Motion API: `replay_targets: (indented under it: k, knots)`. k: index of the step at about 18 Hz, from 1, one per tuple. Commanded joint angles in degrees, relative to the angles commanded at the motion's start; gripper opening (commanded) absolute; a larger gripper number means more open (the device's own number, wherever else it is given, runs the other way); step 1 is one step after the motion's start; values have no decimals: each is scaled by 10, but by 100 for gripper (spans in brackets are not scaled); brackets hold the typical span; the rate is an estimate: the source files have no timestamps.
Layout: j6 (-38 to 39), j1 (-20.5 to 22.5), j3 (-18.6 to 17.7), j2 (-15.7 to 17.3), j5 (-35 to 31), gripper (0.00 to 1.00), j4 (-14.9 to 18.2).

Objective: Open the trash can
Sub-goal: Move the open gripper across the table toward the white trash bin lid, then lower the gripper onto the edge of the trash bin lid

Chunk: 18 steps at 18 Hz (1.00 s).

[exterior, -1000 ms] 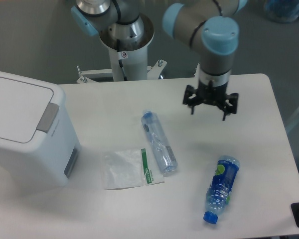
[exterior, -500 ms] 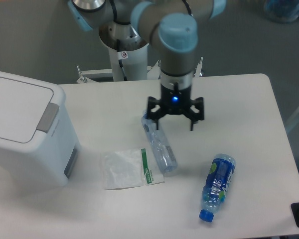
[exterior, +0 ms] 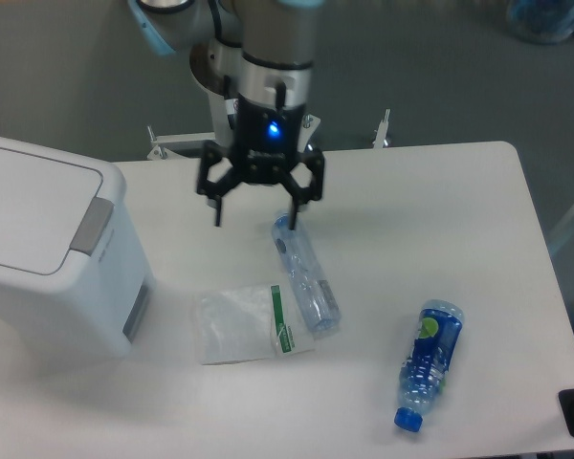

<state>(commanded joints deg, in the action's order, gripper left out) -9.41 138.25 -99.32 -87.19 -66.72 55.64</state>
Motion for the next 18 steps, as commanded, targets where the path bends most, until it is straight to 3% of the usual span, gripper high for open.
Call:
replay_targets:
  k: [4,9,13,18]
  knots:
    - [-7,-24,19,-8,18,100,-2]
    - [-10,-68,57,-53,18,100,-2]
    - [-10,-98,67,-76,18,100,9]
    - [-10,-105,88,-67,15,100,71]
